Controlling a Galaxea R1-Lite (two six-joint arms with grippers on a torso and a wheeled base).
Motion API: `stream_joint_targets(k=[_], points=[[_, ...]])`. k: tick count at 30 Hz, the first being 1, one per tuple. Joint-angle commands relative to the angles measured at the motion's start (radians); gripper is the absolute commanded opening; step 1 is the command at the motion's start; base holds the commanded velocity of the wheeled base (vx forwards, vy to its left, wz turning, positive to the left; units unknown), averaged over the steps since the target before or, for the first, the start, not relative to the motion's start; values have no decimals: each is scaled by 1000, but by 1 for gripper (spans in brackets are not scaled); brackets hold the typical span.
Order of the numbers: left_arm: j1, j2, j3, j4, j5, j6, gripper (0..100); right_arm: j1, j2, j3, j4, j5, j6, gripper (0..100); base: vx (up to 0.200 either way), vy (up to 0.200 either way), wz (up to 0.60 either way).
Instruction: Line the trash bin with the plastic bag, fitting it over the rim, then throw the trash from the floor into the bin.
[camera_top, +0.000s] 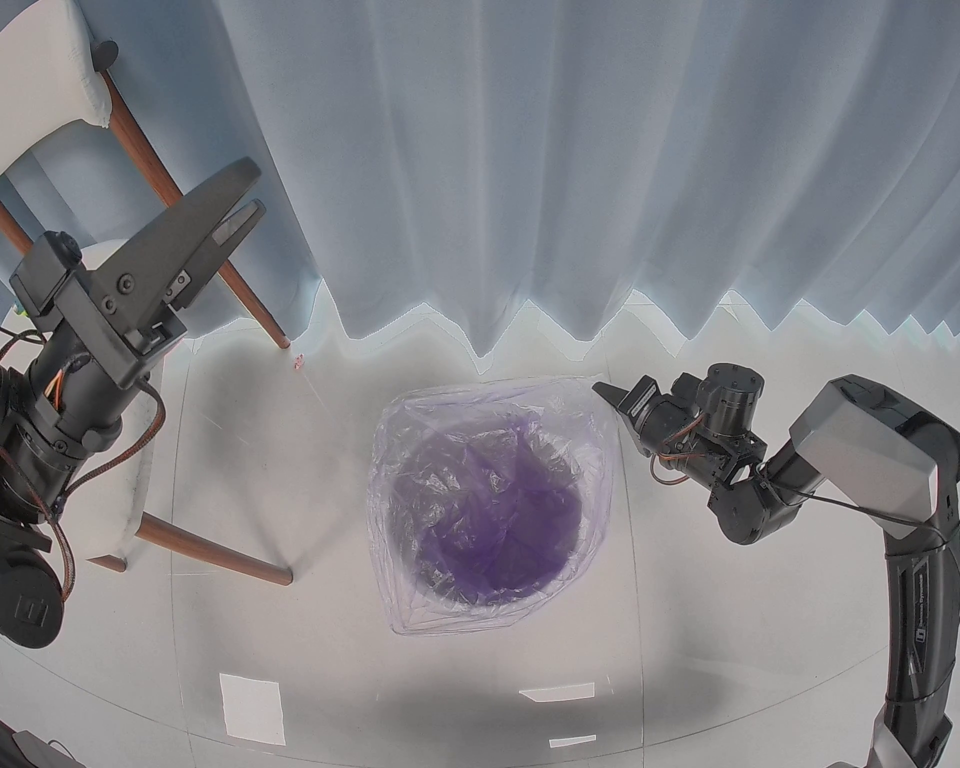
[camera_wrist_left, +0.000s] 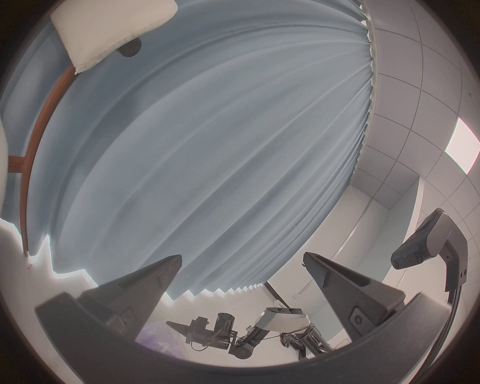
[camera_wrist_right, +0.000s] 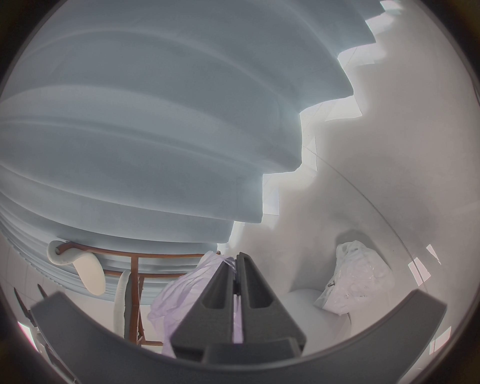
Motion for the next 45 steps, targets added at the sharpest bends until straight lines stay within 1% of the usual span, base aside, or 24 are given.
stream_joint_targets(k=[1,7,19,29,38,39,42,45], points=[[0,7,6,0,0,0,100,4,70,-64,23,1,0,0,0,0,0],[0,12,10,0,0,1,100,11,93,-113,68,1,2,0,0,0,0],[-2,10,12,1,2,1,100,8,166,-145,85,0,0,0,0,0,0],[-18,12,24,1,0,3,100,11,249,-173,79,-5,-1,0,0,0,0],[-23,26,24,1,3,4,100,13,238,-171,77,-8,2,0,0,0,0],[-23,27,24,3,3,4,100,13,232,-168,71,-11,2,100,0,0,0],[-23,36,10,9,6,3,100,13,165,-125,45,-51,33,100,0,0,0],[-23,50,-14,53,20,4,100,23,45,1,19,-61,52,100,0,0,0]])
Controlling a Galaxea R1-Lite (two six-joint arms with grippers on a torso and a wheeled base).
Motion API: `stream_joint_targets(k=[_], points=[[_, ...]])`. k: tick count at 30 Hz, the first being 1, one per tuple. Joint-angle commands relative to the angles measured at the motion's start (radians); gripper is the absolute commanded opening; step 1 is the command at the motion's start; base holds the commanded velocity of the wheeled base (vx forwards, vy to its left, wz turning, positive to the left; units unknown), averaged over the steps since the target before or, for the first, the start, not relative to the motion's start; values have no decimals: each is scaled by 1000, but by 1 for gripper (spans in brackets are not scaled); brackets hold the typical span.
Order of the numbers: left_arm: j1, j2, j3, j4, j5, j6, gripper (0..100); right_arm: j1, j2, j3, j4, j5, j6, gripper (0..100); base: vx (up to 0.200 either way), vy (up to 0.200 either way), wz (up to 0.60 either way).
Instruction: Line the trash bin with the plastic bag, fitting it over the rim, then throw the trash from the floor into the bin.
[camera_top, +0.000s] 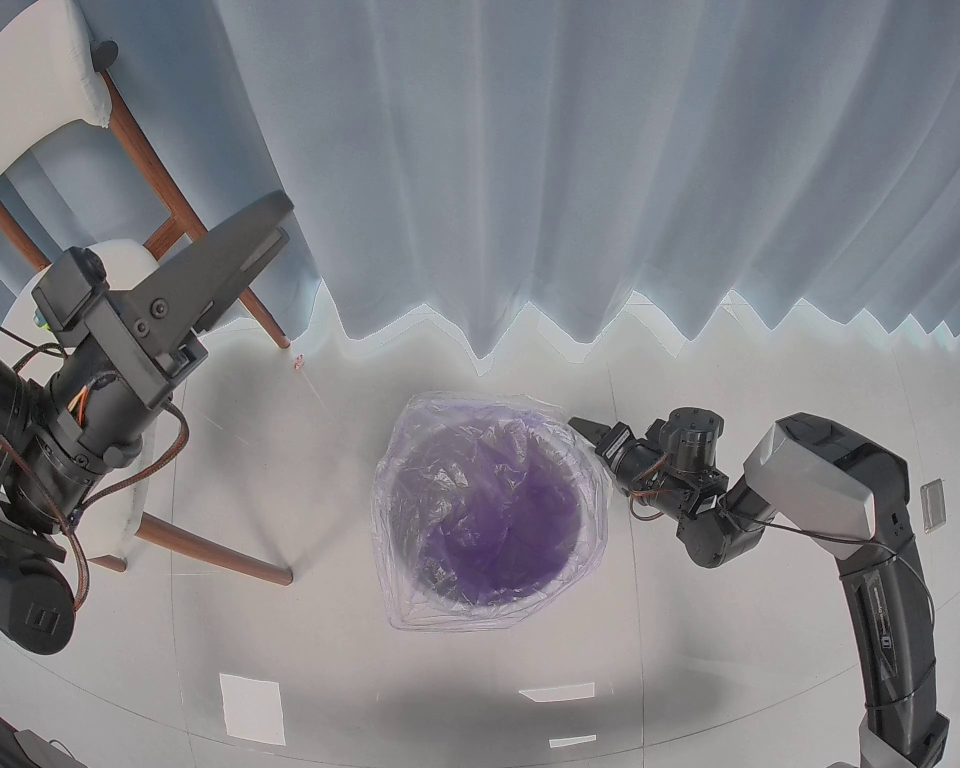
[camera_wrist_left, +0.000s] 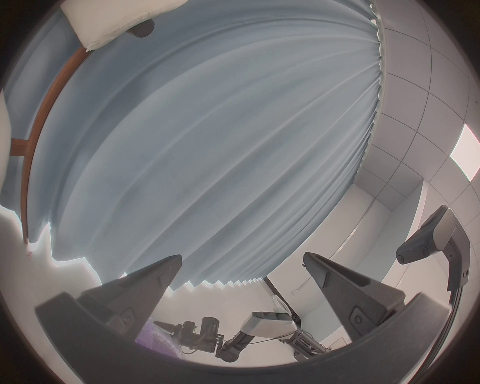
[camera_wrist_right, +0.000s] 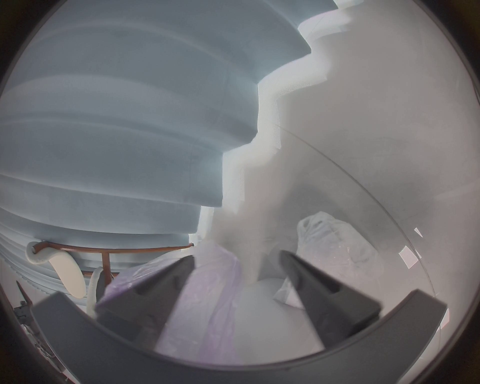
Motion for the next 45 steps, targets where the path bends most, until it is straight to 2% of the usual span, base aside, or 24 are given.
stream_joint_targets(k=[1,3,5,8,11,14,15,16,18,20,21,22,23,24,30,33,38,41,45], points=[[0,24,-38,61,23,0,100,16,-212,191,-34,-22,28,100,0,0,0],[0,21,-38,82,19,-4,100,18,-259,239,-29,-22,28,100,0,0,0],[-29,19,-36,127,27,-18,100,16,-396,345,-25,-22,37,100,0,0,0],[-61,21,-21,131,41,-18,100,10,-476,417,-31,-23,37,100,0,0,0],[-118,55,5,131,99,10,100,-24,-640,544,-60,-28,26,100,0,0,0],[-121,82,7,133,121,28,100,-36,-689,573,-92,-28,23,100,0,0,0],[-121,170,-6,133,161,102,100,-60,-787,628,-158,-20,25,100,0,0,0],[-121,176,-7,133,165,106,100,-62,-792,632,-160,-19,25,100,0,0,0],[-117,335,-93,133,242,184,100,-65,-864,661,-175,-12,-7,100,0,0,0],[-118,464,-182,136,314,215,100,-65,-910,668,-163,-11,-47,100,0,0,0],[-118,464,-182,136,314,215,100,-65,-910,668,-163,-11,-47,100,0,0,0],[-118,575,-285,145,394,232,100,-62,-940,674,-163,-9,-63,100,0,0,0],[-118,575,-285,145,394,232,100,-62,-940,674,-163,-9,-63,100,0,0,0],[-117,636,-325,183,437,238,100,-59,-963,673,-158,-8,-61,100,0,0,0],[-101,667,-343,254,435,244,100,-36,-1009,676,-103,14,-52,100,0,0,0],[-72,690,-394,275,443,272,100,24,-1028,685,-77,17,-44,100,0,0,0],[-29,688,-420,280,449,300,100,45,-1046,697,-75,17,-43,100,0,0,0],[0,682,-411,294,452,315,100,45,-1055,696,-77,17,-43,100,0,0,0],[-8,682,-345,279,452,332,100,47,-1054,697,-74,18,-41,100,0,0,0]])
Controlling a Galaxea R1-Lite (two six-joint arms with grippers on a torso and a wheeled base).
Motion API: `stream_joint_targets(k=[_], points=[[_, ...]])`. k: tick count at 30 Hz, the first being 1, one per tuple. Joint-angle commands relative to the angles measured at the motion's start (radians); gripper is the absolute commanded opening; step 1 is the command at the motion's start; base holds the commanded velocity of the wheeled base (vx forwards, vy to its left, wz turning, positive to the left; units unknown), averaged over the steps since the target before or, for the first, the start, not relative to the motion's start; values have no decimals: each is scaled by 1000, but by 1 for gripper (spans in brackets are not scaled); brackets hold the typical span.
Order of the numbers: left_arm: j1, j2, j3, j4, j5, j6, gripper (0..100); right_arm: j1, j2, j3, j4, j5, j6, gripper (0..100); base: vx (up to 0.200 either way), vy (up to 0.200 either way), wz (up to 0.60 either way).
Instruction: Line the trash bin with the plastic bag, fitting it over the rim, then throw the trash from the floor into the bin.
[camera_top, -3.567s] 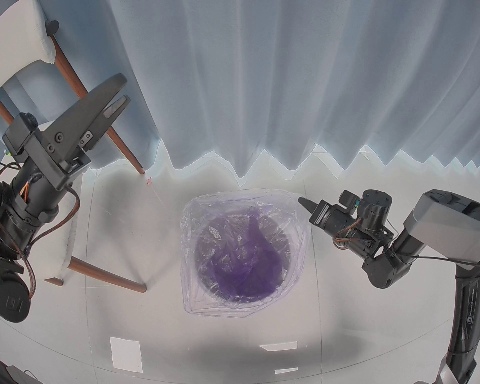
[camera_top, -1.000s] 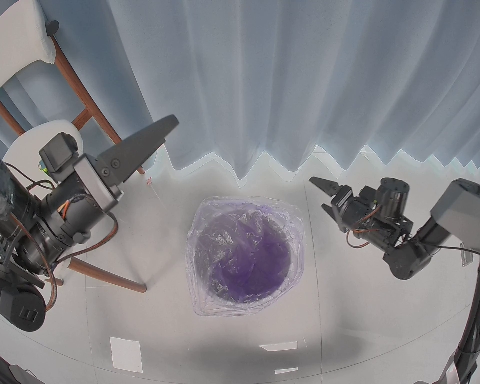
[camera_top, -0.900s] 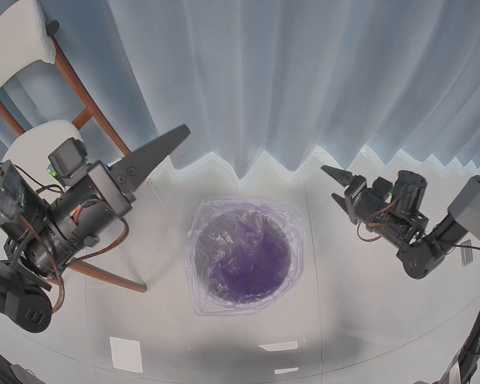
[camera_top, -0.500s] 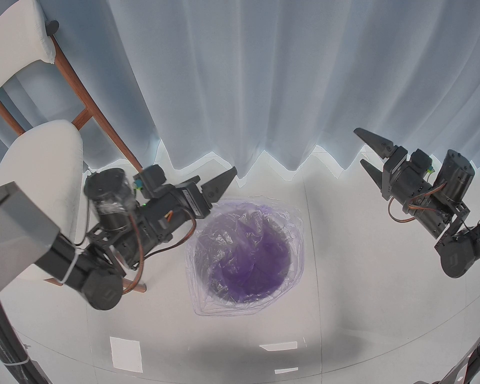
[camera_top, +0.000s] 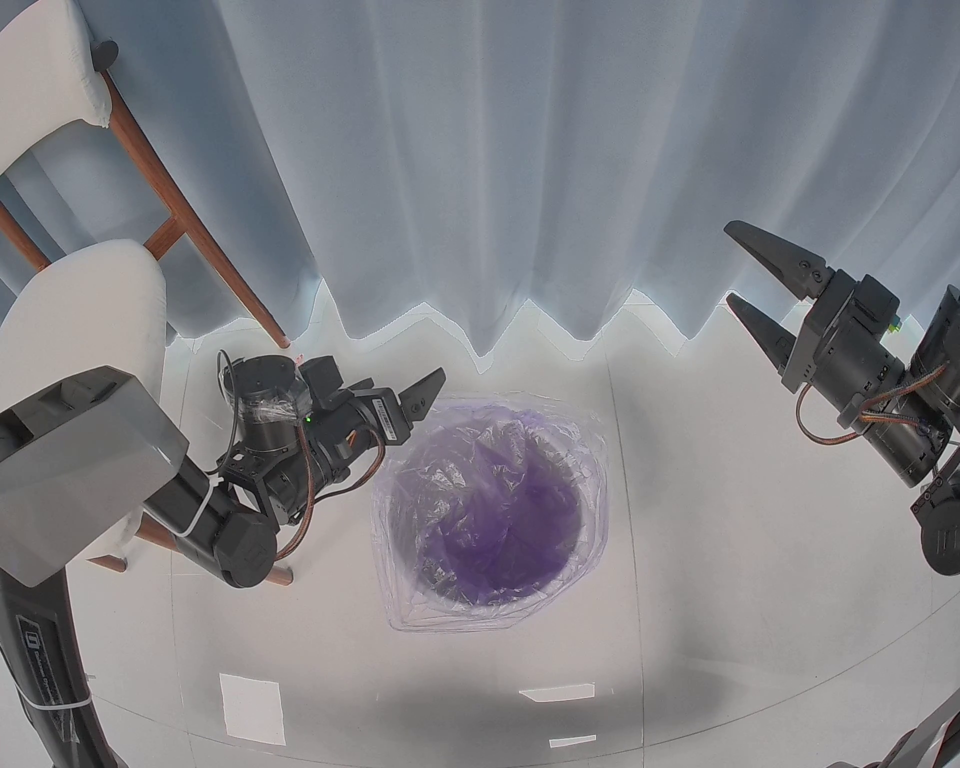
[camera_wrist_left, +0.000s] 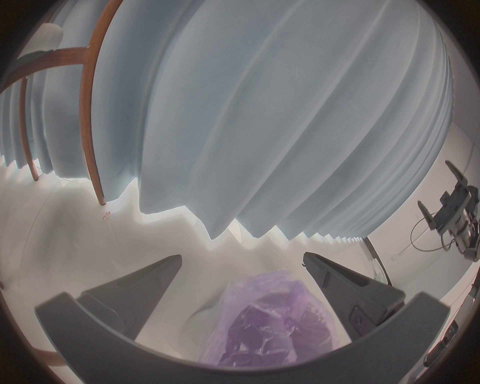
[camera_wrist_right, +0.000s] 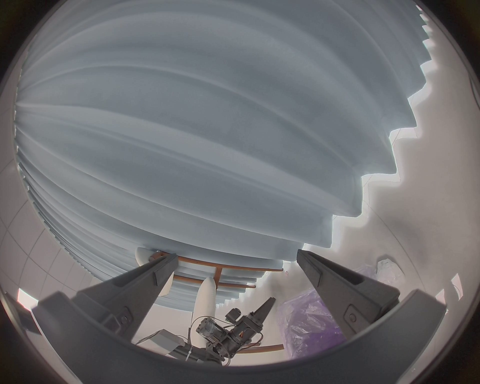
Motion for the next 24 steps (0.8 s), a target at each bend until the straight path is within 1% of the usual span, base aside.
stream_joint_targets(k=[1,2,3,4,5,6,10,20,21,24], points=[[1,11,53,-10,1,8,100,4,-15,3,2,1,2,100,0,0,0],[1,11,53,-10,1,8,100,4,-15,3,2,1,2,100,0,0,0],[-8,8,114,-38,2,9,100,7,2,3,2,1,16,100,0,0,0],[-8,6,116,-42,2,9,100,9,4,3,2,1,17,100,0,0,0],[-11,-6,150,-93,11,9,100,18,11,4,2,1,22,100,0,0,0],[-11,-12,163,-116,14,9,100,20,11,4,2,1,22,100,0,0,0],[0,-24,225,-139,16,22,100,24,10,10,0,1,22,100,0,0,0],[10,20,234,-171,21,23,100,26,8,10,0,1,22,100,0,0,0],[12,26,234,-173,21,23,0,26,8,10,0,1,22,100,0,0,0],[15,49,226,-180,21,22,0,26,5,10,-1,1,22,100,0,0,0]])
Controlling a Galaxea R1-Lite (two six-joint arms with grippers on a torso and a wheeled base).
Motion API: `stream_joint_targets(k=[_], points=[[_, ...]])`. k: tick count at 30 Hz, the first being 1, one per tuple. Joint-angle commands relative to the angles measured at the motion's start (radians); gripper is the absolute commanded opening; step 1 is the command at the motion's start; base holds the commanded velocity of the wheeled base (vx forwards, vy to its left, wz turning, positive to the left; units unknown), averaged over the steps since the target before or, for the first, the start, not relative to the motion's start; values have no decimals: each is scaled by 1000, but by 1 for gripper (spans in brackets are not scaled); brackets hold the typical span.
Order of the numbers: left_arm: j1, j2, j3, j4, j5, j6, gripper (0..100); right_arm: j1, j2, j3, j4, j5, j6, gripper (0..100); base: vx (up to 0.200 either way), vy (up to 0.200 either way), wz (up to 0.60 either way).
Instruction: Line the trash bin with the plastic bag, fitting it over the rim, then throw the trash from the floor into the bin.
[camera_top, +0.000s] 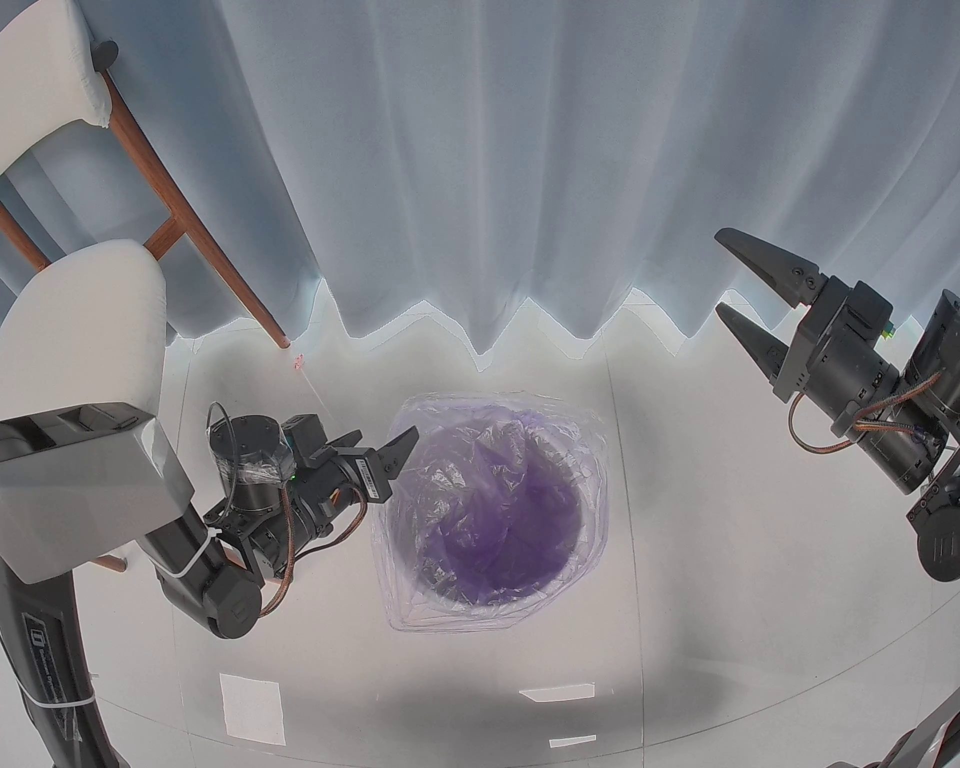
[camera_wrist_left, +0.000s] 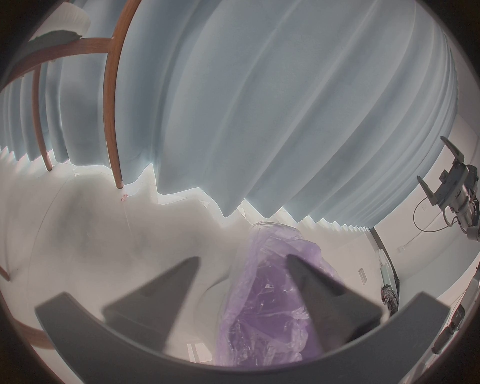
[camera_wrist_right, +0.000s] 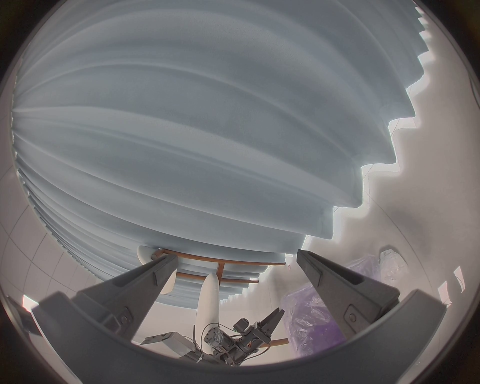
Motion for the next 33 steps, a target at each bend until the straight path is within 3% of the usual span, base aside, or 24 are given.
stream_joint_targets(k=[1,8,11,18,20,22,33], points=[[7,40,-20,-5,0,-5,0,1,-2,0,-1,0,0,100,0,0,0],[34,116,-153,10,-2,-55,0,1,-4,0,-1,0,0,100,0,0,0],[42,159,-225,47,-3,-134,0,-1,6,-1,-5,0,0,100,0,0,0],[45,183,-359,194,-62,-420,0,-1,6,-1,-5,0,0,100,0,0,0],[46,185,-370,208,-71,-447,0,-1,6,-1,-5,0,0,100,0,0,0],[54,206,-409,254,-95,-549,0,-1,4,-1,-5,0,0,100,0,0,0],[132,307,-429,230,-115,-594,0,-1,15,2,-6,2,2,100,0,0,0]])
